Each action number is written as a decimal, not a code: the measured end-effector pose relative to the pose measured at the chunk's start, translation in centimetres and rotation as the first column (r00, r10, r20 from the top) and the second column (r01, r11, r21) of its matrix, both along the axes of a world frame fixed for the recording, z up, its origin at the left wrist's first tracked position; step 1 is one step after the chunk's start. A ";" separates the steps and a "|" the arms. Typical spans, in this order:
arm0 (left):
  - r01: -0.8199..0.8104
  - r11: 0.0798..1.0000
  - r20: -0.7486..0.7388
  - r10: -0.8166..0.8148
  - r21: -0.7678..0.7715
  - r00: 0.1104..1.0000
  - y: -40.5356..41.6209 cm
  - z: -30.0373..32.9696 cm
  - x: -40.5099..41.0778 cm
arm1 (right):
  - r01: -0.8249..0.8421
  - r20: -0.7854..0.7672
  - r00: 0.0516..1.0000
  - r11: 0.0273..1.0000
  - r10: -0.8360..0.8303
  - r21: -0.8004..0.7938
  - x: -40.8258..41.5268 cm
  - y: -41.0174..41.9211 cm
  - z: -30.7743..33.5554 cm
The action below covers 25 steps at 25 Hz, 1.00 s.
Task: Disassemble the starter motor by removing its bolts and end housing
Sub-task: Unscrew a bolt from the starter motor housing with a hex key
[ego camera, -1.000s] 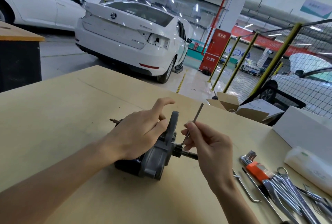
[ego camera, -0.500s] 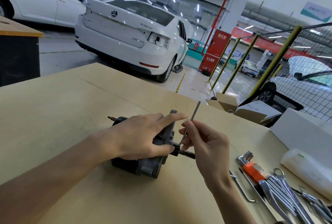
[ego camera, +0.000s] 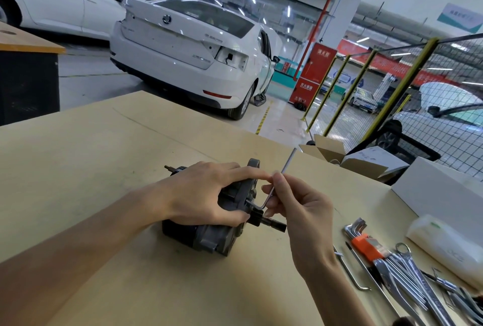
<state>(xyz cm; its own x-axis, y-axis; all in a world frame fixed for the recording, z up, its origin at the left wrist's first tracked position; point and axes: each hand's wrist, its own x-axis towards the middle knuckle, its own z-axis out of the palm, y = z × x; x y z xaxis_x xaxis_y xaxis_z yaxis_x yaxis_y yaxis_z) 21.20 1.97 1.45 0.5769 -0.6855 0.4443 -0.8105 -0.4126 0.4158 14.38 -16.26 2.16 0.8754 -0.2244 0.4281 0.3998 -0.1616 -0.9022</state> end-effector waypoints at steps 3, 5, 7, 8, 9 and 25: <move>0.007 1.000 0.013 -0.007 -0.016 1.000 0.1 0.0 0.0 | -0.044 -0.044 0.998 0.997 0.047 0.064 -0.1 -0.1 0.0; 0.024 0.999 -0.004 -0.024 -0.026 1.000 0.3 0.1 0.2 | -0.048 -0.040 0.998 0.997 0.050 0.058 -0.2 0.0 -0.1; 0.062 0.995 -0.098 -0.069 -0.080 0.993 0.6 0.0 0.2 | -0.043 -0.034 0.998 0.998 0.044 0.039 -0.3 0.2 -0.2; 0.081 0.989 -0.147 -0.099 -0.122 0.984 0.7 -0.1 0.2 | -0.037 -0.033 0.999 0.999 0.038 0.034 -0.3 0.3 -0.3; 0.099 0.983 -0.176 -0.126 -0.156 0.976 0.9 -0.1 0.1 | -0.034 -0.032 0.999 0.999 0.035 0.033 -0.3 0.3 -0.2; -0.156 0.985 0.091 0.150 0.072 0.985 -2.1 -0.1 -1.1 | -0.001 0.100 0.995 0.992 0.014 -0.126 -0.7 0.9 0.3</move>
<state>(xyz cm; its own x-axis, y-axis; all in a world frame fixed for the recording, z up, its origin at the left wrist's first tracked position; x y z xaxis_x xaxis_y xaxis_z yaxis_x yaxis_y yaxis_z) 20.09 -0.13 1.40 0.6402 -0.6266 0.4443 -0.7662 -0.5629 0.3101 13.66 -15.37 2.48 0.8280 -0.1569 0.5383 0.4890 -0.2677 -0.8302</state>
